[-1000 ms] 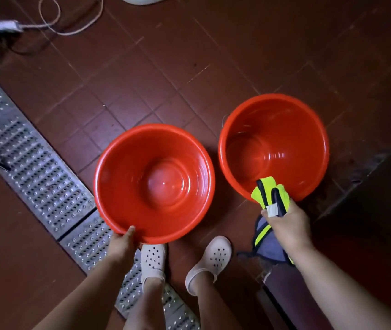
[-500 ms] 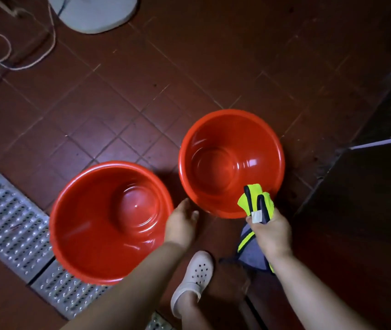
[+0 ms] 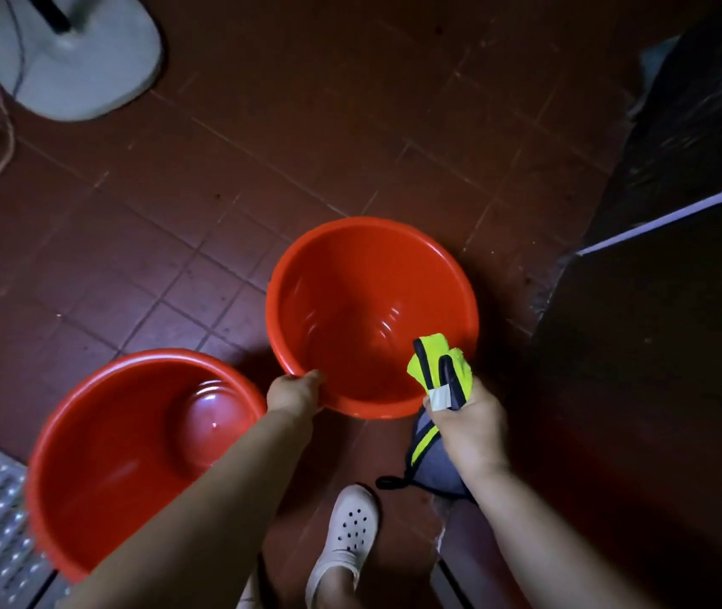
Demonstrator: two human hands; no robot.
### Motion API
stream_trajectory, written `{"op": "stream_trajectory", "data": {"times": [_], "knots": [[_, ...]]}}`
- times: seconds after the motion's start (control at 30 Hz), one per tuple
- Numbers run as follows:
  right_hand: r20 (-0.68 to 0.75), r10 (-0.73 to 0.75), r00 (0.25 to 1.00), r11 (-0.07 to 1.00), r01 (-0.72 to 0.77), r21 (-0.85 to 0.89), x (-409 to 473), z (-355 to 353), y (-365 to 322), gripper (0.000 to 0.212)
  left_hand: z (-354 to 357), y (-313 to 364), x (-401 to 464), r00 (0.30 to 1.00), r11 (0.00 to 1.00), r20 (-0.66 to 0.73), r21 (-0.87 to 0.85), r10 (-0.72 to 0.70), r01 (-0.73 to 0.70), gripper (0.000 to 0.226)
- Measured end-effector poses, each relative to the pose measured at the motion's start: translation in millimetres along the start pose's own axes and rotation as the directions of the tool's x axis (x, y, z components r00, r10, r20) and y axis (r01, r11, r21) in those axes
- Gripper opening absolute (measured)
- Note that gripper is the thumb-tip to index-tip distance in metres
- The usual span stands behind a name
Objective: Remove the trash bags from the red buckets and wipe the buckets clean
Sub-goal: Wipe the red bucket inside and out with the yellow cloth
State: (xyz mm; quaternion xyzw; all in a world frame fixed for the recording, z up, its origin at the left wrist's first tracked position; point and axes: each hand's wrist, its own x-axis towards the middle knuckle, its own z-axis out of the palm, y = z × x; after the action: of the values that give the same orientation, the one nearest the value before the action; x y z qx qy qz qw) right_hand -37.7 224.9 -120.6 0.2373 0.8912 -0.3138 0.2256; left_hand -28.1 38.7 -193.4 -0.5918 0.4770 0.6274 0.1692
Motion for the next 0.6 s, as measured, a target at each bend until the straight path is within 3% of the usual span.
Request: {"op": "stream_trajectory", "data": {"times": [0.13, 0.37, 0.6], "knots": [[-0.024, -0.045, 0.999, 0.999, 0.045, -0.014, -40.0, -55.0, -40.1, 0.030, -29.0, 26.8, -84.5, 0.999, 0.998, 0.000, 0.052, 0.038, -0.038, 0.006], [-0.025, -0.162, 0.986, 0.975, 0.157, -0.158, -145.9, -170.6, -116.7, 0.026, -91.5, 95.8, -226.8, 0.977, 0.973, 0.062, 0.093, 0.204, -0.209, 0.013], [-0.236, -0.162, 0.958, 0.987, 0.159, -0.031, -275.6, -259.8, -155.7, 0.021, -134.1, 159.4, -353.8, 0.864, 0.875, 0.262, 0.118, 0.429, -0.470, 0.009]]}}
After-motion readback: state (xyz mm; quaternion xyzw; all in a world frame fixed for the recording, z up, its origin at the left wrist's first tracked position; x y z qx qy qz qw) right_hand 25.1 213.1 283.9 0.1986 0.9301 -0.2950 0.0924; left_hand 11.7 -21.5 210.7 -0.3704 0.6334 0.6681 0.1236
